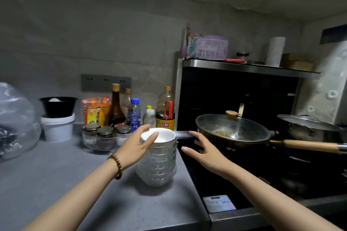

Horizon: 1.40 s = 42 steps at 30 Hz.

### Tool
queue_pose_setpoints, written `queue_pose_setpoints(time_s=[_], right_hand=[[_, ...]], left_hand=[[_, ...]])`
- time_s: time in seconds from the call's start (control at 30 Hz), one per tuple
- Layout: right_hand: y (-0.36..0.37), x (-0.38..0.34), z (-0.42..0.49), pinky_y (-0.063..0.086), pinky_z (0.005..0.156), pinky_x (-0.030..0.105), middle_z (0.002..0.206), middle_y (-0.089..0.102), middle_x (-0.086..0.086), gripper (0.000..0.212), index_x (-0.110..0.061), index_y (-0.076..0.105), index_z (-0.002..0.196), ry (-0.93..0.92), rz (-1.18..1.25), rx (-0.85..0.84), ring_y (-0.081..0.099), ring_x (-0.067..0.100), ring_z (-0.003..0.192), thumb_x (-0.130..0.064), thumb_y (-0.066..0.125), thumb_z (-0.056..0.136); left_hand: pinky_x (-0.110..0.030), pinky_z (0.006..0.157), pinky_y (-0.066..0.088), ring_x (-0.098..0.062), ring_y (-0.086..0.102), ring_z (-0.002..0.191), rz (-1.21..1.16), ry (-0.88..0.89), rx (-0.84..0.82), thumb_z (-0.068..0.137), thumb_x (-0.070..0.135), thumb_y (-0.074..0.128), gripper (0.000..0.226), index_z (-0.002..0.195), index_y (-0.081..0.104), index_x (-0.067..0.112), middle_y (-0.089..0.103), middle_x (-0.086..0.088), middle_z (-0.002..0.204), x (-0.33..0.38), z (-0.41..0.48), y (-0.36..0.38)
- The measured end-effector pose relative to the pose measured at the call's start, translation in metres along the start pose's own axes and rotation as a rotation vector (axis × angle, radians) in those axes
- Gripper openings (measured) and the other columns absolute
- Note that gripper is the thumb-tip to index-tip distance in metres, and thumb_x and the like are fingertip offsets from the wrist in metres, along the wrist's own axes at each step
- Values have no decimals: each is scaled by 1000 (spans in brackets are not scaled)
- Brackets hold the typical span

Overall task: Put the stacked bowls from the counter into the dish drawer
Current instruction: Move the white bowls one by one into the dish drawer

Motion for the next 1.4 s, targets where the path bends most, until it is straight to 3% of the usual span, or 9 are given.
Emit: queue_pose_setpoints(time_s=[0.17,0.4,0.6,0.73,0.9,1.03,1.17,1.3,1.4], right_hand=[[21,-10,25,35,109,32,149,37,-8,66,-29,38,140,-31,-4,-35,34,14,138,-47,65,82],[39,-18,47,40,104,28,140,46,-8,58,-28,44,136,-59,-9,-67,43,12,129,-44,65,84],[46,-10,53,38,98,22,143,43,-5,63,-29,44,136,-20,1,-81,40,10,124,-47,68,80],[48,-7,55,36,105,26,142,47,-5,59,-26,51,131,-13,22,-61,42,14,130,-47,69,78],[51,-5,53,31,98,22,140,47,-7,49,-29,56,123,-9,77,-61,39,13,131,-47,69,79],[50,-5,51,33,99,20,137,50,-7,44,-27,60,117,-19,114,-52,41,11,128,-44,71,78],[44,-12,52,39,72,-2,125,58,-5,33,-23,65,104,-52,168,31,49,8,116,-42,72,78],[30,-24,49,49,76,13,107,69,1,27,-15,67,86,-128,330,96,62,15,107,-38,74,76],[15,-34,41,51,80,22,95,73,3,39,-8,68,82,-156,465,144,67,14,95,-45,72,69]], left_hand=[[-36,110,28,-21,32,137,-53,-153,-8,84,54,49,77,145,23,15,30,-7,152,-32,3,-2],[-40,106,39,-22,40,131,-104,-199,-79,65,69,48,93,142,30,20,39,-5,147,-45,7,3],[-27,92,39,-6,35,119,-155,-158,-93,64,66,55,88,140,29,28,37,0,146,-48,10,10],[-32,98,40,-6,34,118,-205,-145,-75,64,64,57,80,134,31,35,37,1,145,-49,11,12],[-40,101,40,-8,32,120,-230,-164,-65,62,64,58,89,139,30,30,36,0,146,-50,11,13],[-32,94,41,-6,33,118,-236,-130,-45,63,61,60,80,134,31,37,38,4,142,-47,12,12],[-38,102,41,-11,36,124,-244,-82,1,66,60,58,74,133,33,39,40,6,139,-33,17,6],[-12,85,43,5,44,111,-336,7,3,68,61,56,62,123,28,51,42,27,121,-1,16,1],[-4,74,47,9,45,110,-443,56,-14,69,55,60,79,137,21,43,39,22,127,18,14,4]])
Point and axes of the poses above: each hand's wrist, its own z-axis towards the middle knuckle, its own y-axis out of the palm, x = y × z, the point moved 3 cm from there along z, towards the middle knuckle
